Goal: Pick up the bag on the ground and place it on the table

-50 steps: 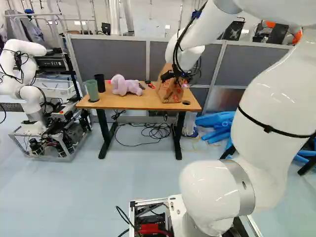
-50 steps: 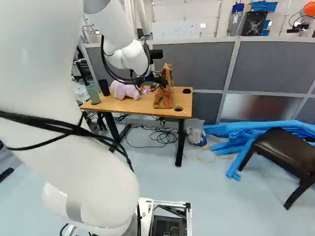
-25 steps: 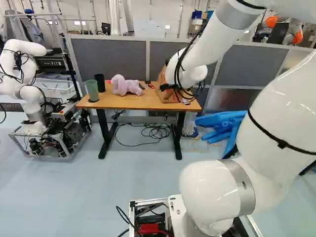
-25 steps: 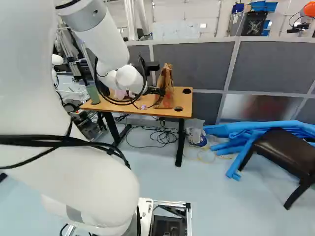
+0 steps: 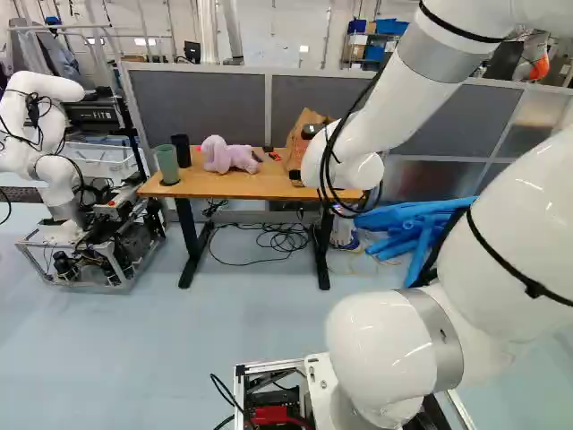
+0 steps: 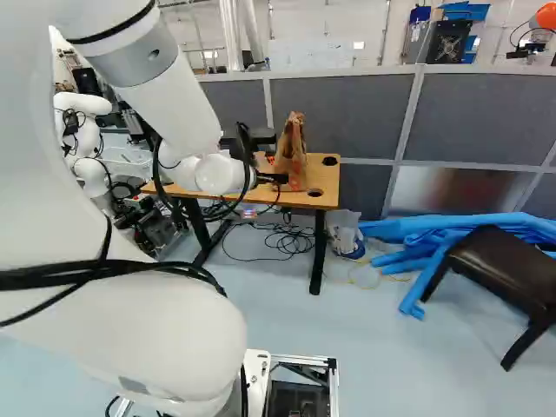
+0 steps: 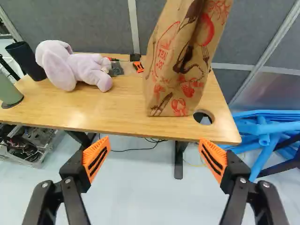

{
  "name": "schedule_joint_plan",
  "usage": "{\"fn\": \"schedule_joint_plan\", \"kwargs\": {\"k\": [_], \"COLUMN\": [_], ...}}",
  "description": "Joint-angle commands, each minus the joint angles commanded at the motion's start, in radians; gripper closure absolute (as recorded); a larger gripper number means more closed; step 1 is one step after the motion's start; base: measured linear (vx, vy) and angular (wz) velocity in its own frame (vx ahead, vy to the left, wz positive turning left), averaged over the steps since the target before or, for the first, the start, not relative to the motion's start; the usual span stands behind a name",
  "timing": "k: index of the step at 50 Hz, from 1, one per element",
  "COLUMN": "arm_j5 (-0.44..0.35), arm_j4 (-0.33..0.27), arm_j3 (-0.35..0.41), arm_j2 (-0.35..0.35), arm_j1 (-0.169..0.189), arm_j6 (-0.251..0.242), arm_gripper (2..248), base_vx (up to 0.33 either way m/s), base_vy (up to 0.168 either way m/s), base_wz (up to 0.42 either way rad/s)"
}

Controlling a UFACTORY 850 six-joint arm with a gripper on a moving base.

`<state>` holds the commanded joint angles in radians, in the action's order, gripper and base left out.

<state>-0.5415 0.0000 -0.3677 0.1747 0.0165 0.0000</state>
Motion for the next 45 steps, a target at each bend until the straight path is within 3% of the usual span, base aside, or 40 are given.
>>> {"fn": "schedule_joint_plan", "kwargs": {"k": [21, 45], "arm_j5": [-0.157, -0.274], "arm_j4": [0.0, 0.0], "arm_j3": [0.133, 0.232], "arm_j2": [0.05, 0.086], "arm_j1": [-0.008, -0.014], "arm_j6": [0.0, 0.0], "arm_gripper": [3, 3], "base_vx": [0.0, 0.0], "base_vy": [0.0, 0.0], "base_wz": [0.0, 0.0]}}
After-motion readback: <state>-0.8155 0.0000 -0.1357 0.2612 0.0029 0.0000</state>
